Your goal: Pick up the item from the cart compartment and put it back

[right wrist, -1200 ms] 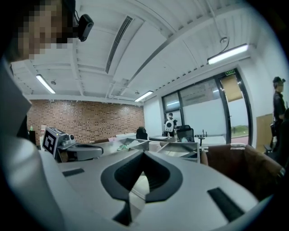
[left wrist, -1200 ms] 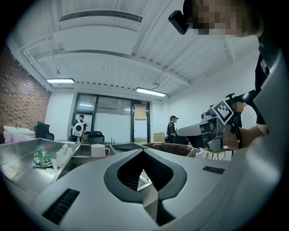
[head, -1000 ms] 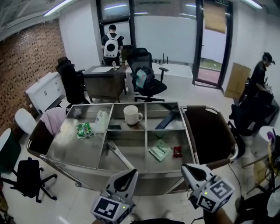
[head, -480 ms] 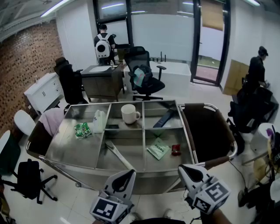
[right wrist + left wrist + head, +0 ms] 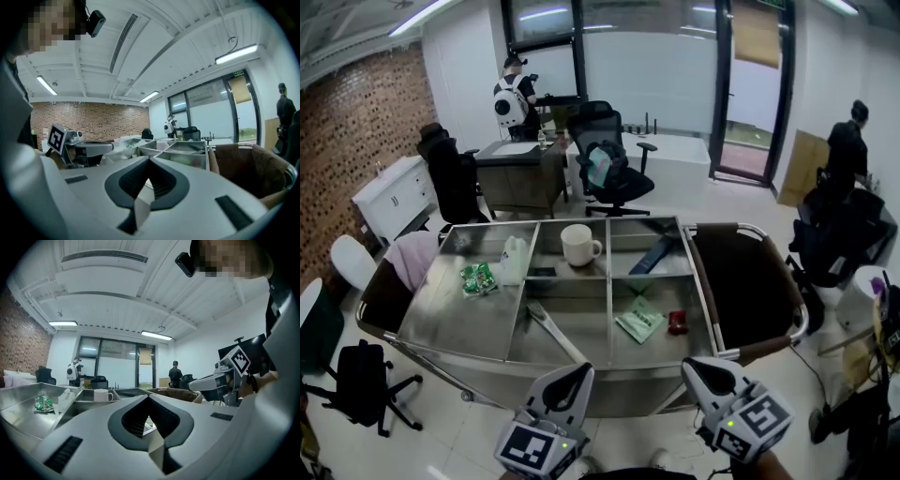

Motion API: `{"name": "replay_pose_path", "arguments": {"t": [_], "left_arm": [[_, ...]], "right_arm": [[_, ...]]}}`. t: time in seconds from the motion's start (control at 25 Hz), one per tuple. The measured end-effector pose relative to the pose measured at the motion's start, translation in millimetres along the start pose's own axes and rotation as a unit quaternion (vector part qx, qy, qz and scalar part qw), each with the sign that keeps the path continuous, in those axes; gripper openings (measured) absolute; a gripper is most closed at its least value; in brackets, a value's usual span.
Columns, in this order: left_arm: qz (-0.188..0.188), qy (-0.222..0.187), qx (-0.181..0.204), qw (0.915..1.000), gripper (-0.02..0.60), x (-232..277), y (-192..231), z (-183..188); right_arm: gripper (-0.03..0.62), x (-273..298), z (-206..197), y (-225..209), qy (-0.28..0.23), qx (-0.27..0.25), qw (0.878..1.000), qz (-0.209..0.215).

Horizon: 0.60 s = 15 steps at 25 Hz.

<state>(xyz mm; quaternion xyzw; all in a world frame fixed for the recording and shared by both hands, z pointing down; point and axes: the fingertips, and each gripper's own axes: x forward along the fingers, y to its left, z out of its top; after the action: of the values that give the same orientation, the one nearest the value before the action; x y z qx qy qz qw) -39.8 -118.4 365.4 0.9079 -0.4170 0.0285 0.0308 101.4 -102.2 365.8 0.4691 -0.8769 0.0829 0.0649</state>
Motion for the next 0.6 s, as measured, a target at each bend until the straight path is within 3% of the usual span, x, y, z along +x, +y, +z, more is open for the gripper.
{"name": "replay_pose_path", "arguments": {"t": [0.6], "left_arm": [[-0.009,0.006,0.004,0.9999,0.0,-1.6,-8.7,-2.9]], "right_arm": [[0.012,5.4,-6.7,2.6,0.007,-0.006,1.0,0.013]]}}
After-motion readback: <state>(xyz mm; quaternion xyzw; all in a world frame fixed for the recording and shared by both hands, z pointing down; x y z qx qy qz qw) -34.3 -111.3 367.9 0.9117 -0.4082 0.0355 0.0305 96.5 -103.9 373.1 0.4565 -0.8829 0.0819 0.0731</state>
